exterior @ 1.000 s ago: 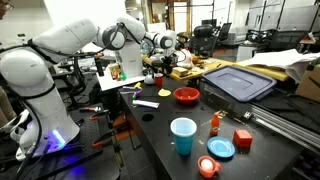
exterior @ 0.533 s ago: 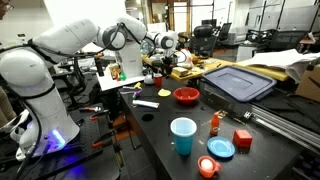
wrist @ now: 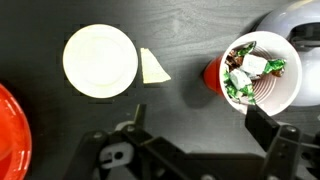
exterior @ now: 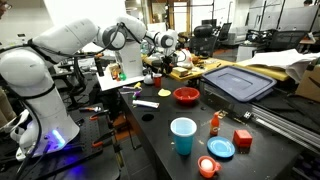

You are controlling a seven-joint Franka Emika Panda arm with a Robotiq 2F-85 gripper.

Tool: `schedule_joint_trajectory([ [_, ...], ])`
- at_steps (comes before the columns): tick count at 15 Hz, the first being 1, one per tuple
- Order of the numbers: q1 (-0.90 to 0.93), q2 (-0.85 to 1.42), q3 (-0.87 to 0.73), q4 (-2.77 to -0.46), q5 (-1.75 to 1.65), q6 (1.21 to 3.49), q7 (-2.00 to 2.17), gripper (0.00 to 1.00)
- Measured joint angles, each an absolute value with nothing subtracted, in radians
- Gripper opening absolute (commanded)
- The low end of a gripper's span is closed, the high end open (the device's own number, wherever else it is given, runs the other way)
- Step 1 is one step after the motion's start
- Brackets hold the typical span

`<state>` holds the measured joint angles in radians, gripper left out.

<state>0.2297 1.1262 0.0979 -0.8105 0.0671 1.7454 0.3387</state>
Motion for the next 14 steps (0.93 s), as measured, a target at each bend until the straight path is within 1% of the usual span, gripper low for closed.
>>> schedule_joint_trajectory([
  [7,0.223,1.110,0.105,-0.802,0.068,1.734,0.323,1.00],
  [14,0.199,1.103,0.148,-0.820,0.072,1.667,0.309,1.00],
])
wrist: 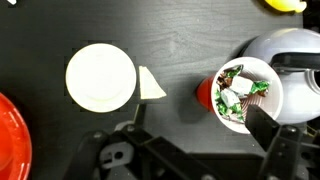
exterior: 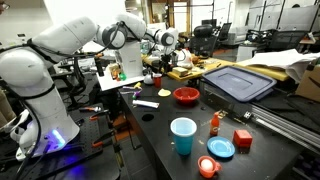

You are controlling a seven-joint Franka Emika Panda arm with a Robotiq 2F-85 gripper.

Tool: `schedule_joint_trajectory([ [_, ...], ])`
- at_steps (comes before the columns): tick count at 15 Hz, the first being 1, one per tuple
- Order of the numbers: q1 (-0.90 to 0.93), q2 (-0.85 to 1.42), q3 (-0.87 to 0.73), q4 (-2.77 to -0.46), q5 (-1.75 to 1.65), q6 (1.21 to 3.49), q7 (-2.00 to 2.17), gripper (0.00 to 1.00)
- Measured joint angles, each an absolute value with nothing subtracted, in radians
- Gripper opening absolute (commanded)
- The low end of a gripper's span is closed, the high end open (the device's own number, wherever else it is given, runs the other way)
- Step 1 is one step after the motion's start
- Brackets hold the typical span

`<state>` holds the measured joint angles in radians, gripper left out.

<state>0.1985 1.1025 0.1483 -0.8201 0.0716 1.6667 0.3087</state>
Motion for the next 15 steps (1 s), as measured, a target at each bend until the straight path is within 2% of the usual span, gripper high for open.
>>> schedule_joint_trajectory([
  [15,0.191,1.096,0.169,-0.923,0.061,1.675,0.294,1.00],
])
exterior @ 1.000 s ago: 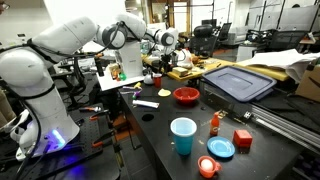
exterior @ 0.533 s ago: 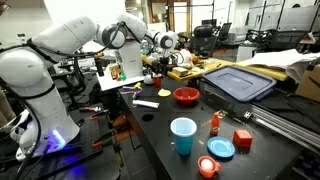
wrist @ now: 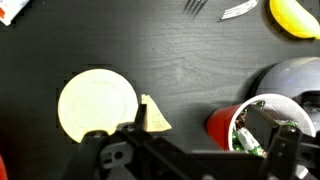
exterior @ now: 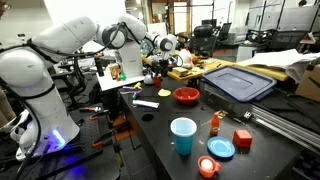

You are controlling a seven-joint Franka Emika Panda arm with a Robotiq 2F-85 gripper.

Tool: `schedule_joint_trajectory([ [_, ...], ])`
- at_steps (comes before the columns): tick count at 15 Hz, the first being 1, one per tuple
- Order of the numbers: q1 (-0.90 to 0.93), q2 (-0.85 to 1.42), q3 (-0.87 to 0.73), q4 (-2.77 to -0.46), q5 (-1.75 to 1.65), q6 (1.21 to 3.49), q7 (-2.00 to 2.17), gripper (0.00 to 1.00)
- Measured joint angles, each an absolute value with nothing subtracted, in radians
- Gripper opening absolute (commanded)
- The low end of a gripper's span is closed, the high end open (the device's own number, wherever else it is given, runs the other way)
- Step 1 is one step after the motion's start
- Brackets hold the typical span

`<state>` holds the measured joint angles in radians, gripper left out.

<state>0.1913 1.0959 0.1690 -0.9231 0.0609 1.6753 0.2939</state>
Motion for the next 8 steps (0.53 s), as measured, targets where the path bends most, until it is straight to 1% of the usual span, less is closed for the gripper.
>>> schedule_joint_trajectory([
  [6,0.191,1.090,0.169,-0.923,0.061,1.694,0.294,1.00],
  [7,0.191,1.089,0.169,-0.923,0.061,1.696,0.293,0.98],
  [8,0.191,1.089,0.169,-0.923,0.060,1.698,0.293,0.74],
])
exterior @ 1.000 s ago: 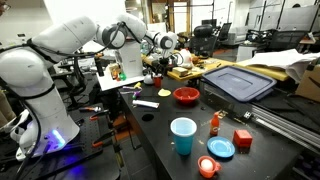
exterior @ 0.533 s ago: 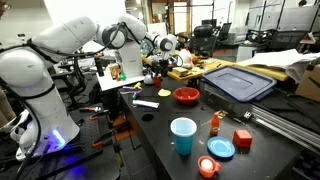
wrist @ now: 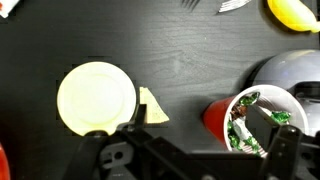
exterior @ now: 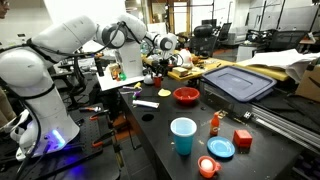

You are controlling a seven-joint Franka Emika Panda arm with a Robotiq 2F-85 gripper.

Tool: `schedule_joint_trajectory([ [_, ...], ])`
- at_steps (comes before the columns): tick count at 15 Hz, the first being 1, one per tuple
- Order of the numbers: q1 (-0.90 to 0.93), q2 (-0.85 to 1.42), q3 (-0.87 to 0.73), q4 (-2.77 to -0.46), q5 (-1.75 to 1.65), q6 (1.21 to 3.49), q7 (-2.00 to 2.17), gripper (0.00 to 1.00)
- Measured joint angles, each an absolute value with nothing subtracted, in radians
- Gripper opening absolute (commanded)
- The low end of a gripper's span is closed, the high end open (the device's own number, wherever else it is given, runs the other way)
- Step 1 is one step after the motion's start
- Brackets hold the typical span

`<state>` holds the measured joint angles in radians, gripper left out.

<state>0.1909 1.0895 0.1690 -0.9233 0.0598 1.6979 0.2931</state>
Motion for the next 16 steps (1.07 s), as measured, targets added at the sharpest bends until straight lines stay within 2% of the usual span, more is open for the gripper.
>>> schedule_joint_trajectory([
  [1,0.191,1.089,0.169,-0.924,0.058,1.701,0.292,0.73],
  [2,0.191,1.089,0.169,-0.925,0.055,1.705,0.290,0.68],
  [11,0.197,1.090,0.169,-0.939,0.041,1.769,0.274,0.01],
  [16,0.199,1.082,0.173,-0.942,0.042,1.791,0.274,0.01],
])
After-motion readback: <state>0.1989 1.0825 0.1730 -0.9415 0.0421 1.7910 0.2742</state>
